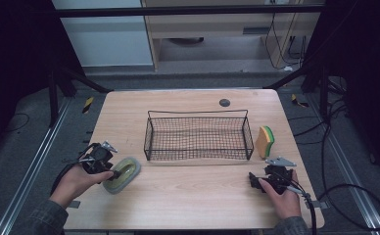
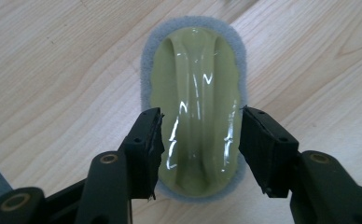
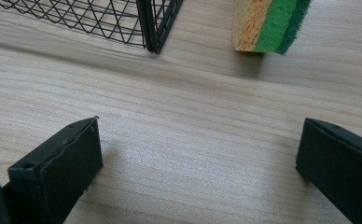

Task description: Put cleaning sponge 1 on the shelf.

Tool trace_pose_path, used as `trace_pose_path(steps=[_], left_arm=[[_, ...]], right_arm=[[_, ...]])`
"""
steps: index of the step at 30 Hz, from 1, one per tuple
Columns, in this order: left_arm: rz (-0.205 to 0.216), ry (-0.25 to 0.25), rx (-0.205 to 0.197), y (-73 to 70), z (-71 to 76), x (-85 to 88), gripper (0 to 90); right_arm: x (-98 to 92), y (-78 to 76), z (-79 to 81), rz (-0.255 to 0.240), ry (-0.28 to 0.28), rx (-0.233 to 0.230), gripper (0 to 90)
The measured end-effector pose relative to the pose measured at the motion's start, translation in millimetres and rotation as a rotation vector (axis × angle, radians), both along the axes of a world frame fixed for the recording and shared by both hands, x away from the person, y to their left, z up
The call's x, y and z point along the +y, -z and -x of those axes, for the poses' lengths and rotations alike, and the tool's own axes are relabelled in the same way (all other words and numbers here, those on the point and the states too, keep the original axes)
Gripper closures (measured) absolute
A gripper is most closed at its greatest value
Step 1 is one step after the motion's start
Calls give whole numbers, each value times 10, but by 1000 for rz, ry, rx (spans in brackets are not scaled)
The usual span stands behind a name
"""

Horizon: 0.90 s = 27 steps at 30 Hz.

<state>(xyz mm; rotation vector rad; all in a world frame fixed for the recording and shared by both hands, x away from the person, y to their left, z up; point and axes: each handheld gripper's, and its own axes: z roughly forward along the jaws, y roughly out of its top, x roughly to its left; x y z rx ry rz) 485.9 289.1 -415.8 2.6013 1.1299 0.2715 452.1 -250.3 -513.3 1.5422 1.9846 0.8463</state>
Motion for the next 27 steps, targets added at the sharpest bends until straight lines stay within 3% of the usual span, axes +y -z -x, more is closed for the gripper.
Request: trace_pose_path(steps=[2,13,20,23,27], left_arm=[[17,-4,21,30,-37,-6,489],[-11,8,53,89,-165,-42,565],[1,7,76,145,-224,-33,618],[-4,25,75,137,-230,-41,703],[-13,45,43,68,-196,-51,708]], right_arm=[[-1,0,0,1,-1,-1,6],[-2,-2,2,1,-10,2,6],[1,-3,5,-1,-12,4,6],[1,-4,5,-1,-12,5,6],[1,-4,5,-2,-13,5,6]])
